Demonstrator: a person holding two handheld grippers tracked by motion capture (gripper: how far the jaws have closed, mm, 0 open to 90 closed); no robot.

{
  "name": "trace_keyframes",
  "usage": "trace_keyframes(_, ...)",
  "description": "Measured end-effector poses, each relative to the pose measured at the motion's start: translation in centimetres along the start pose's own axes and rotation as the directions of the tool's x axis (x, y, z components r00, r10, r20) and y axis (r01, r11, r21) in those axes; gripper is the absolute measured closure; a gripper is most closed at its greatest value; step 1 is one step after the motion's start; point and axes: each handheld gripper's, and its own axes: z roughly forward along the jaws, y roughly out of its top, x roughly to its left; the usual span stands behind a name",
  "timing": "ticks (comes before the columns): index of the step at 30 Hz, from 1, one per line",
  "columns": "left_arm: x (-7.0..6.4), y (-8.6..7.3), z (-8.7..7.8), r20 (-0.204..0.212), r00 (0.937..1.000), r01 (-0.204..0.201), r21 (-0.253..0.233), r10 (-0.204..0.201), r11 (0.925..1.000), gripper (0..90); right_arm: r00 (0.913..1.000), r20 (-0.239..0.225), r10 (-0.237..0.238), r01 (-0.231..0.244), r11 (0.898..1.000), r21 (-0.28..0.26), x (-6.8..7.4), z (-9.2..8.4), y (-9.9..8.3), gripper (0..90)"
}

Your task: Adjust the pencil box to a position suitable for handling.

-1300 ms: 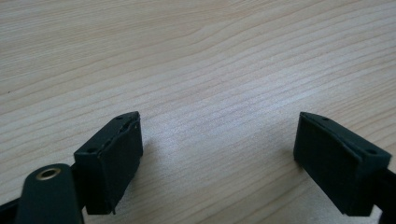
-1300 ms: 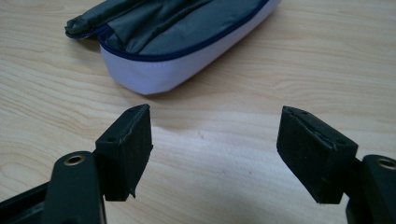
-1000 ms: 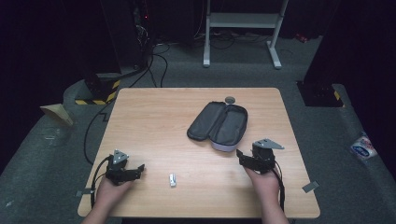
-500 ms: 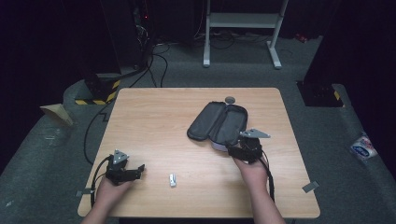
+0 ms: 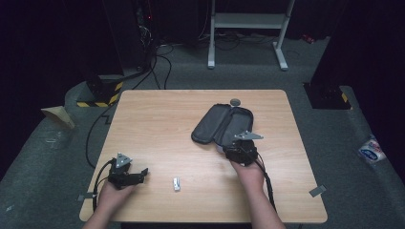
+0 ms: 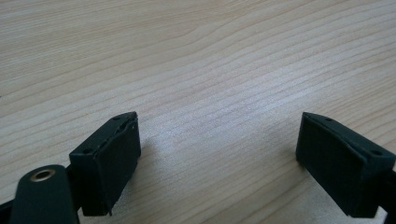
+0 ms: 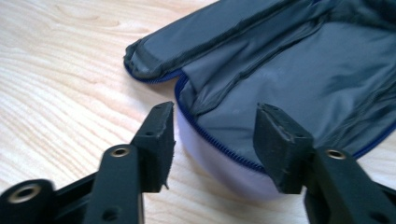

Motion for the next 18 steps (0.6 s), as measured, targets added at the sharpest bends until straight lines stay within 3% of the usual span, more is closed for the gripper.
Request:
trace_keyframes(6, 0.0, 0.0, 0.0, -0.002, 1.0, 0.003, -0.003, -0.003, 1.0, 14.3, 0.9993, -0.035, -0.008, 0.008, 1.0, -0.002, 1.1, 0.1, -1.0, 53.5)
trace_keyframes(7, -0.1, 0.0, 0.0, -0.002, 1.0, 0.003, -0.002, -0.003, 1.0, 14.3, 0.998, -0.062, 0.004, -0.005, 1.0, -0.02, 2.0, -0.2, -1.6, 53.5)
trace_keyframes(12, -0.1, 0.0, 0.0, -0.003, 1.0, 0.003, -0.002, -0.003, 1.0, 14.3, 0.9934, -0.113, -0.02, 0.015, 0.999, -0.039, 4.3, -0.6, -2.8, 52.3)
trace_keyframes(18, -0.1, -0.1, -0.1, -0.006, 1.0, 0.004, -0.002, -0.004, 1.0, 14.3, 0.988, -0.146, -0.051, 0.041, 0.997, -0.067, 6.4, -1.2, -3.3, 47.4)
